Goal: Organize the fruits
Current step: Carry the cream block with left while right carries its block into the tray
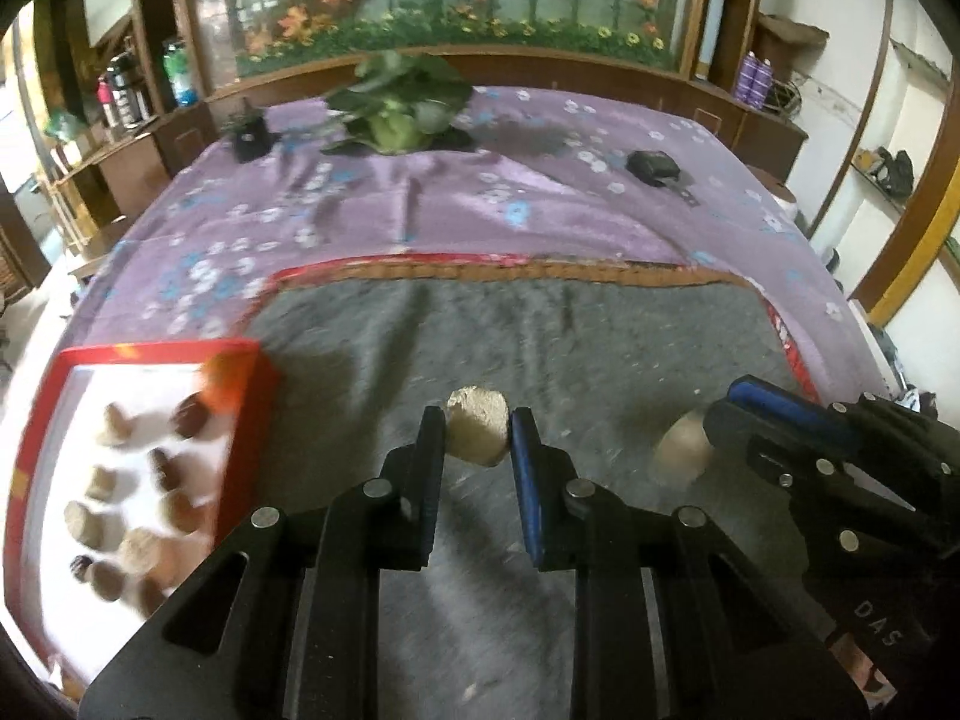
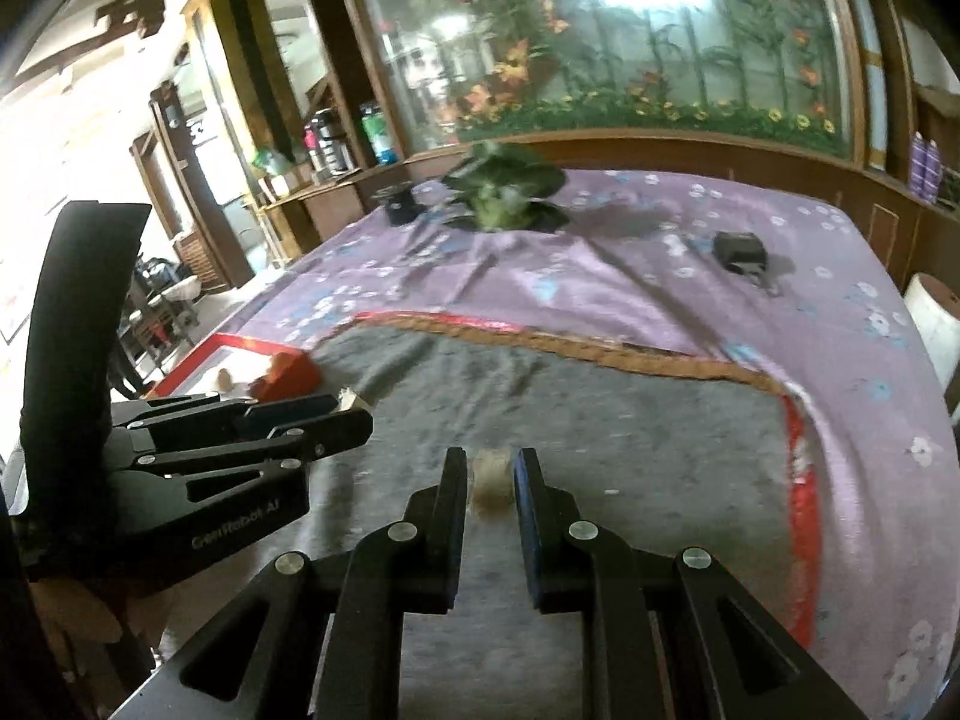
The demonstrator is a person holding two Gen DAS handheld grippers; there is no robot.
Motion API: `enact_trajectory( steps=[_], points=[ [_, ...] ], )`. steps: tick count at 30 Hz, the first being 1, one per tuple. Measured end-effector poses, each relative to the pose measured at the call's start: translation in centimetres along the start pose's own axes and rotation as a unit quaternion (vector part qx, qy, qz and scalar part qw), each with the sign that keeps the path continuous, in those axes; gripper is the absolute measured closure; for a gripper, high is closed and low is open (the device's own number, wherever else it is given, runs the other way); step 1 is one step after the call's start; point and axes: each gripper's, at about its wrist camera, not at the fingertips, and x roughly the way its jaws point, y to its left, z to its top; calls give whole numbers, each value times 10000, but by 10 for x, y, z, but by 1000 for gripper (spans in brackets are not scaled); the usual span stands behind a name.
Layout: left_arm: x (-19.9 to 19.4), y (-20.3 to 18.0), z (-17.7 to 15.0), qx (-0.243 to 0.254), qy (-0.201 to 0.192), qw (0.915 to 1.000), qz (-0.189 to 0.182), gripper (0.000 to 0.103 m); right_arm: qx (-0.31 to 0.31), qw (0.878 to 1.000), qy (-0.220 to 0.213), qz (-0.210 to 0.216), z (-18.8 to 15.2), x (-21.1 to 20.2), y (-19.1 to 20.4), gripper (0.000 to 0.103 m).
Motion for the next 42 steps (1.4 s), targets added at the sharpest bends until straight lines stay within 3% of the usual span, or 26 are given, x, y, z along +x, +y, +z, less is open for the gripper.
enact_trajectory(
  steps=[8,14,18,21,23,27,29,34,37,42],
  points=[
    [-28,43,-19,-204,-158,9988,416,82,-431,9986,41,309,2,7,57,87],
    [-40,72,-29,-452,-181,9975,513,82,-712,9968,-15,374,3,10,86,87],
    [-47,84,-33,-563,-265,9968,507,82,-819,9966,-97,-94,4,-8,63,87],
    [-46,87,-34,-649,-268,9967,403,82,-589,9959,-77,-683,3,-15,24,81],
    [-45,85,-32,-650,-253,9970,333,82,-367,9957,44,-848,0,-13,0,77],
    [-42,81,-30,-629,-223,9974,260,82,-23,9970,366,-678,-9,1,-24,76],
    [-40,81,-29,-629,-193,9975,246,82,-16,9985,423,-360,-11,10,-21,64],
    [-39,85,-28,-672,-154,9974,232,82,-428,9969,602,-274,-12,40,1,62],
    [-38,88,-28,-747,-124,9969,211,82,-520,9952,743,-372,-13,60,3,88],
    [-45,94,-30,-792,-172,9965,208,82,-572,9950,744,-349,-17,55,8,88]
  ],
)
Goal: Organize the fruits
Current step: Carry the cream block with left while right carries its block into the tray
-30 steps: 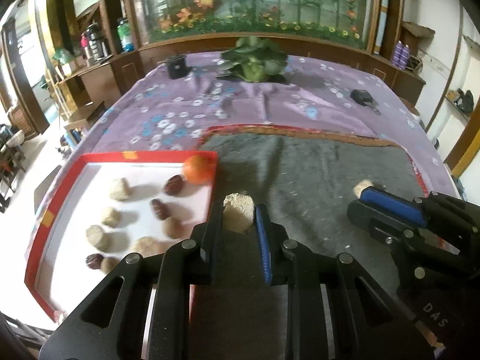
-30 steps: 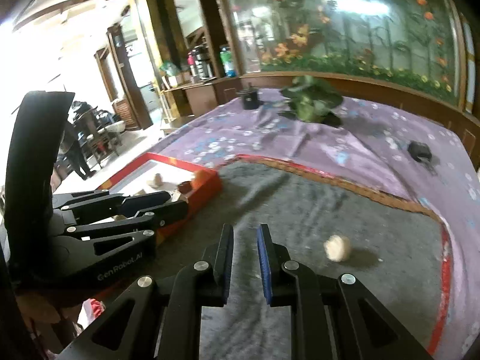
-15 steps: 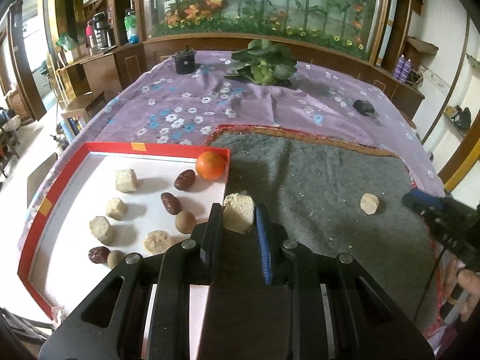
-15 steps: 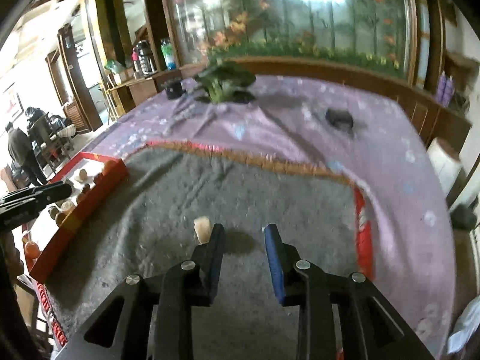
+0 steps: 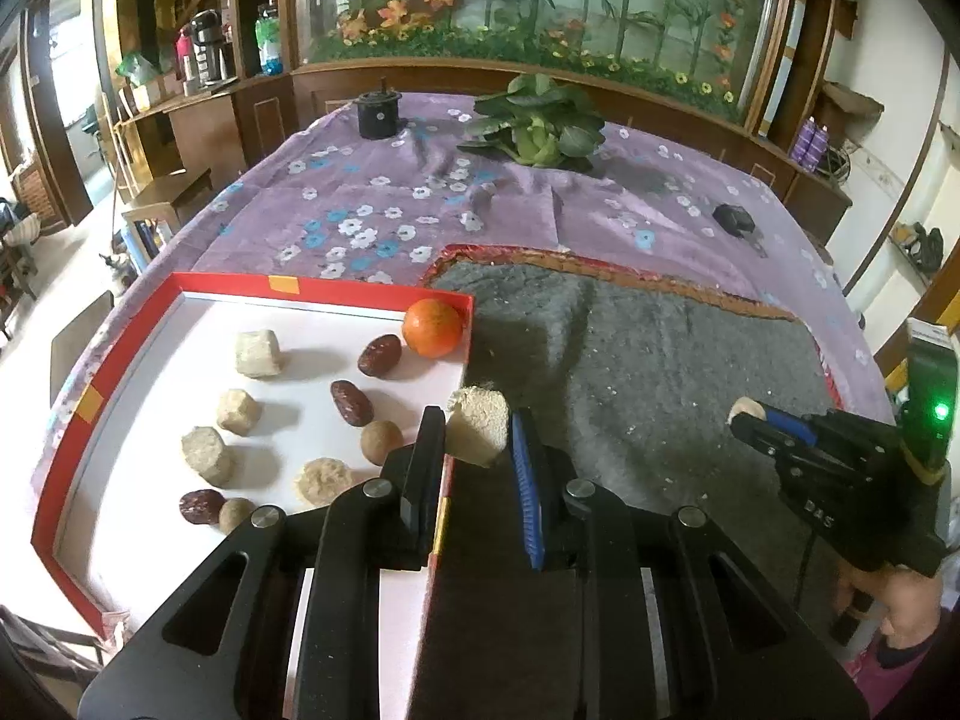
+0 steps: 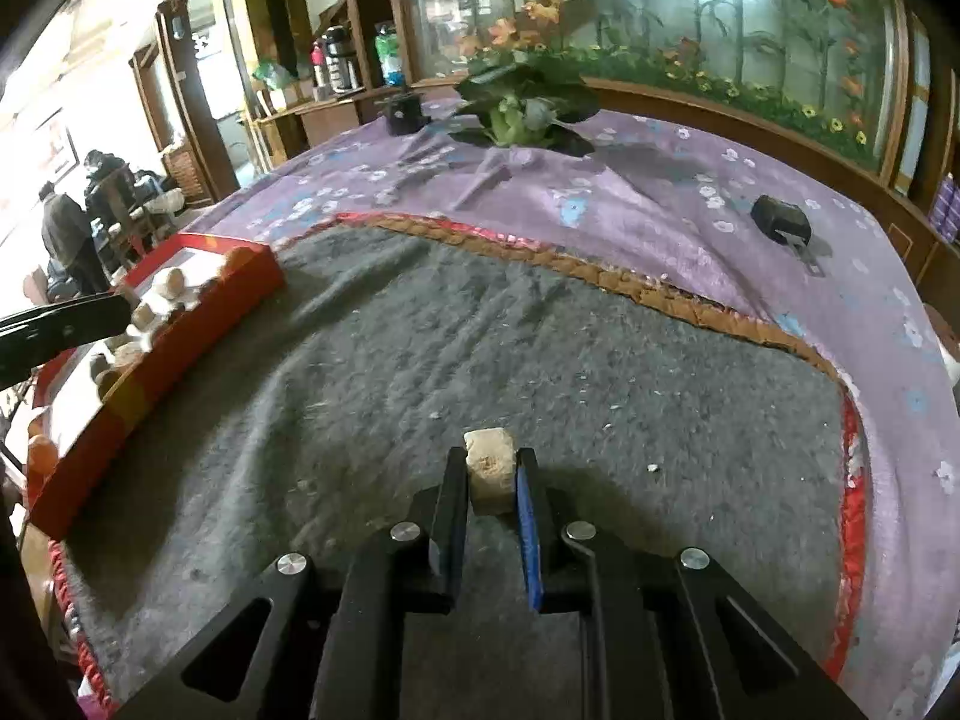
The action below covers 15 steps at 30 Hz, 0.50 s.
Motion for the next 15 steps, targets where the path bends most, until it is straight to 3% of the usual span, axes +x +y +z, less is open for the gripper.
enact_trajectory(
  steps=[5,15],
  points=[
    [-13,10,-2,-11,-133,9999,103,82,6,9995,-193,259,7,-17,18,89],
    [-31,47,-19,-102,-200,9981,581,82,-530,9918,-416,1086,28,-33,107,89]
  ],
)
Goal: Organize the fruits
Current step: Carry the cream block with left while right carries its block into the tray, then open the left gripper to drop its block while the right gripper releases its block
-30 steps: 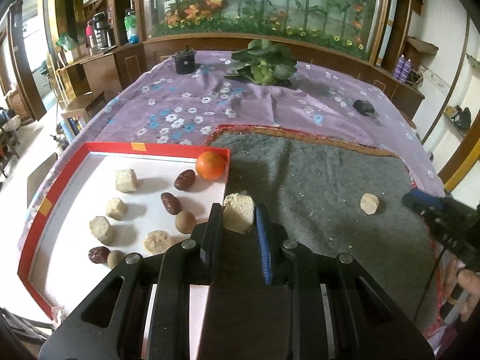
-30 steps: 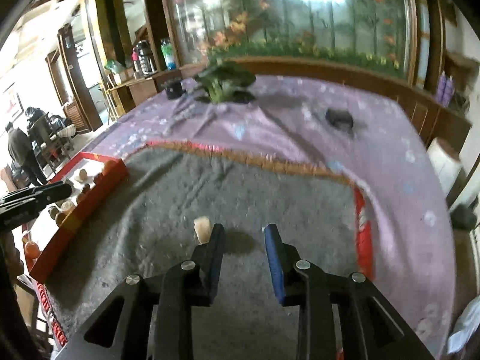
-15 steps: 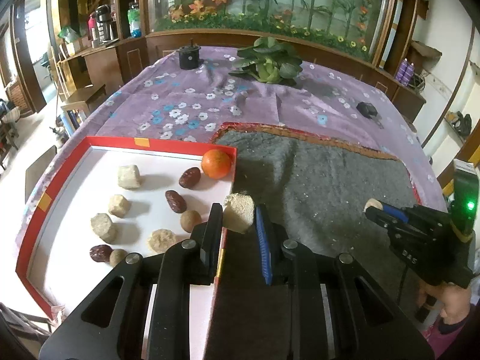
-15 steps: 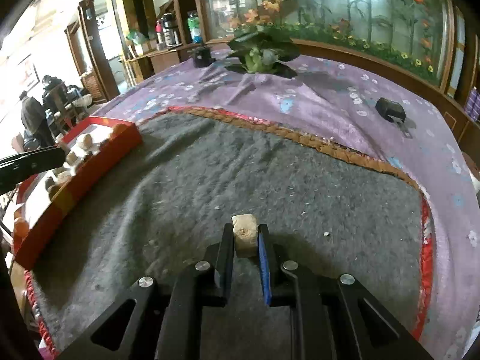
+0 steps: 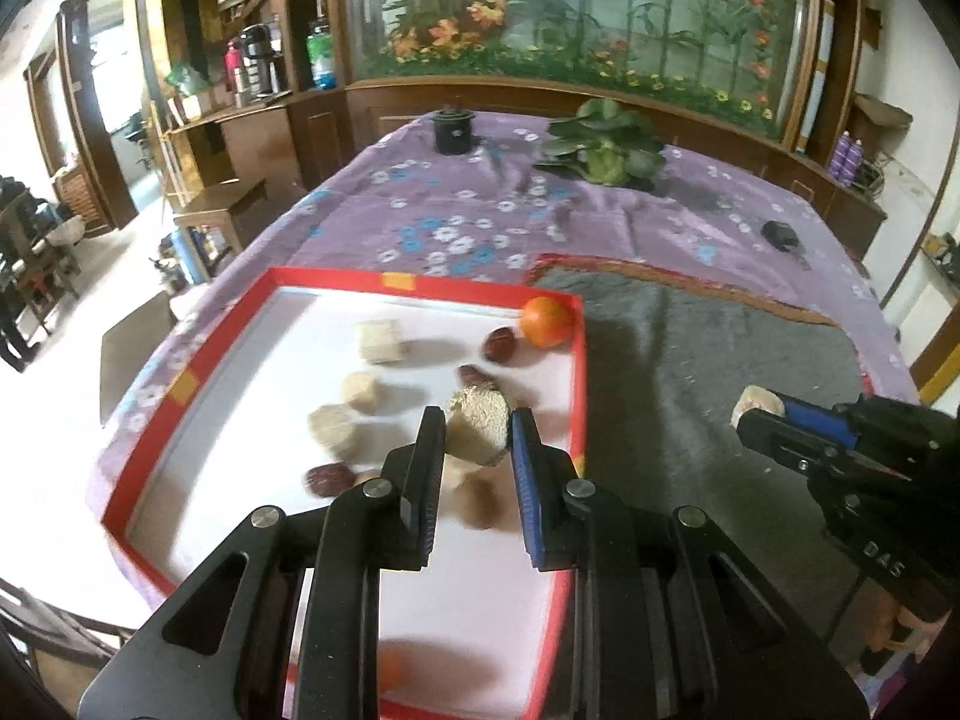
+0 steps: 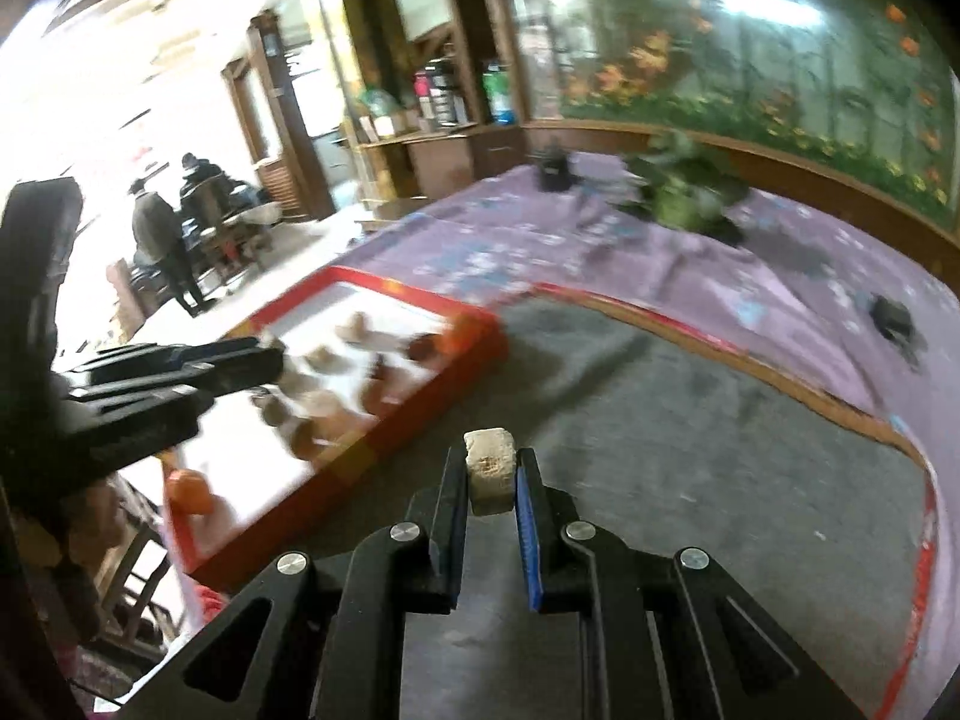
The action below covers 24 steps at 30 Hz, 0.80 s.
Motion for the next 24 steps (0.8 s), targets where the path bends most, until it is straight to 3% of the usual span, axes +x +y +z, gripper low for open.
enact_trajectory(
  steps=[12,24],
  points=[
    [4,39,-16,-341,140,9992,138,82,-572,9964,152,599,20,33,75,89],
    [23,53,-23,-533,377,9977,197,82,-747,9910,665,886,8,77,96,89]
  ],
)
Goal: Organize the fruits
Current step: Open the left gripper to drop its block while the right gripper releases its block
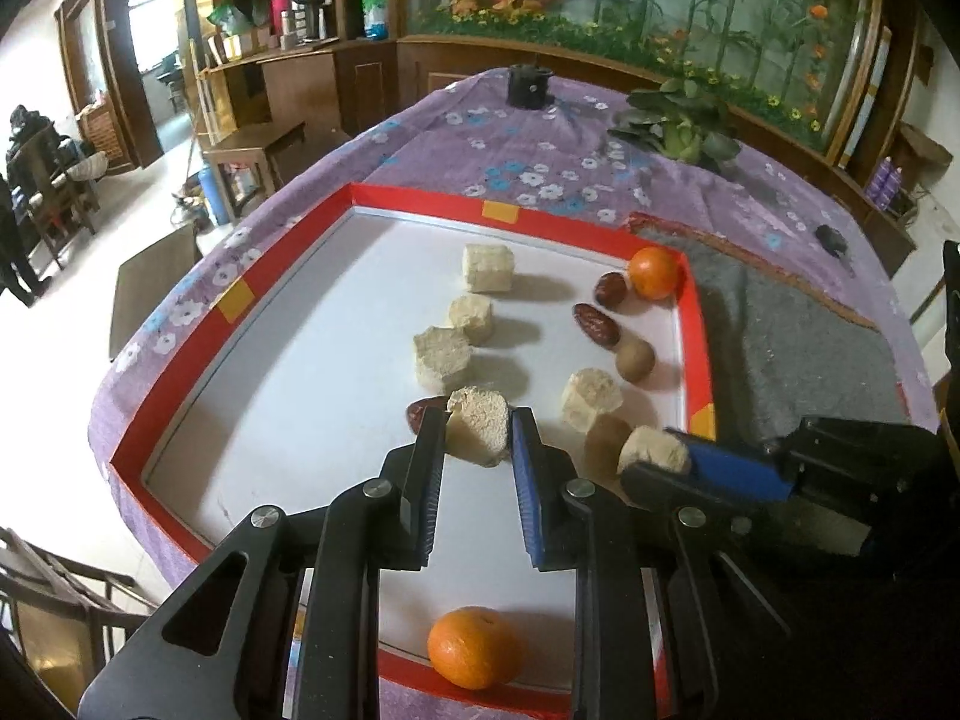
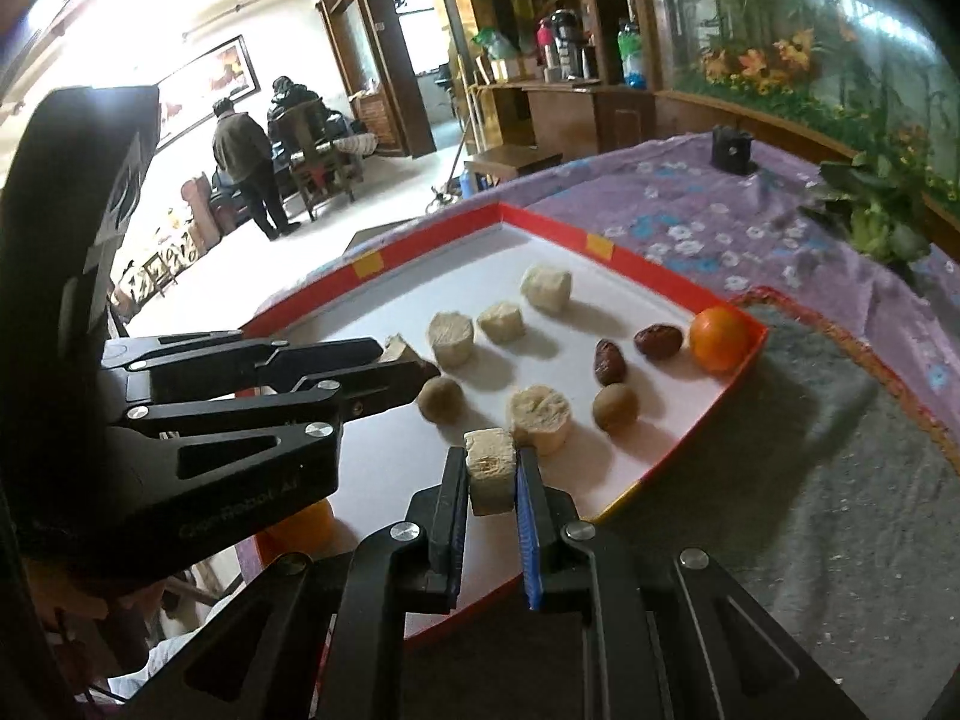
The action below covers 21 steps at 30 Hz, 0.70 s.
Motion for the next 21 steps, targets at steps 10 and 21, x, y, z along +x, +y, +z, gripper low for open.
enact_trajectory(
  steps=[10,21],
  points=[
    [6,0,-3,-14,-1,10000,56,50,-94,9999,49,93,-9,2,0,81],
    [-21,-9,-1,63,-487,9978,443,40,306,9942,-832,-616,-11,-52,-16,70]
  ],
)
